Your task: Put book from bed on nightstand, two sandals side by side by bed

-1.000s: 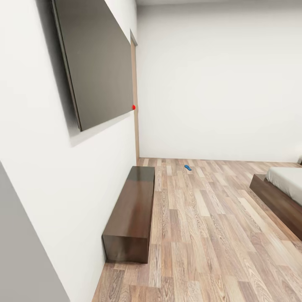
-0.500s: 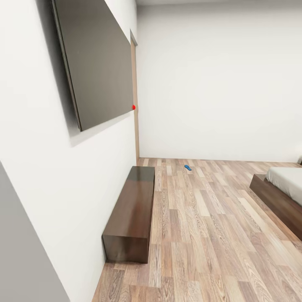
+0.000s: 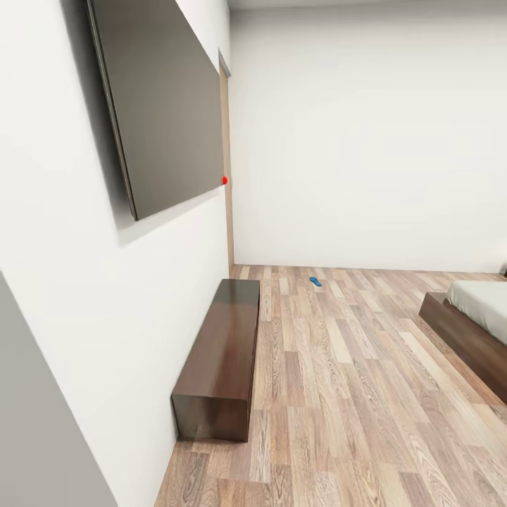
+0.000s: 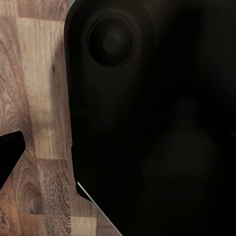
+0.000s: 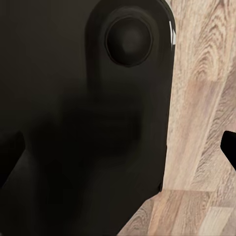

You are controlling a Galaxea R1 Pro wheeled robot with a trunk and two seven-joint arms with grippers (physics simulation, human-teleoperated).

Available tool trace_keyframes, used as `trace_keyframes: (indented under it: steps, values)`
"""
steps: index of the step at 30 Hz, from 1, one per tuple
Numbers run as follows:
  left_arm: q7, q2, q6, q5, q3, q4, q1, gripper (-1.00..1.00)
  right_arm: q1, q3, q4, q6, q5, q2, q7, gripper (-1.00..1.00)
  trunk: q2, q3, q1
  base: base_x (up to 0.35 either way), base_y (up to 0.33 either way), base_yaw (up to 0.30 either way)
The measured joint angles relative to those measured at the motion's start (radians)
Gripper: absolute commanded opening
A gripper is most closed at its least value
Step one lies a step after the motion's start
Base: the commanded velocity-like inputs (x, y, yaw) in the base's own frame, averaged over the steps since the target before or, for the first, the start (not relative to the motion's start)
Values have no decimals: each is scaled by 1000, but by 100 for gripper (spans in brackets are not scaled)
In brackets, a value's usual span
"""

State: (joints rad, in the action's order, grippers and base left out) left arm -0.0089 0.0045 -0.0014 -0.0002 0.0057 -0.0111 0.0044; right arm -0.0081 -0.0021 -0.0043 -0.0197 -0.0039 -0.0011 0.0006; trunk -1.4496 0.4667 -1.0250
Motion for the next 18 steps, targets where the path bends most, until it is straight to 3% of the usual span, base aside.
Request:
trace_keyframes:
  steps: [11, 18]
  values:
    - [3, 0, 0, 0, 0, 0, 0, 100, 1, -1, 0, -2, 0, 0, -3, 100, 0, 0, 0, 0, 0, -4]
    - [4, 0, 0, 0, 0, 0, 0, 100, 1, -2, 0, -6, 0, 0, -1, 100, 0, 2, 0, 0, 0, -157]
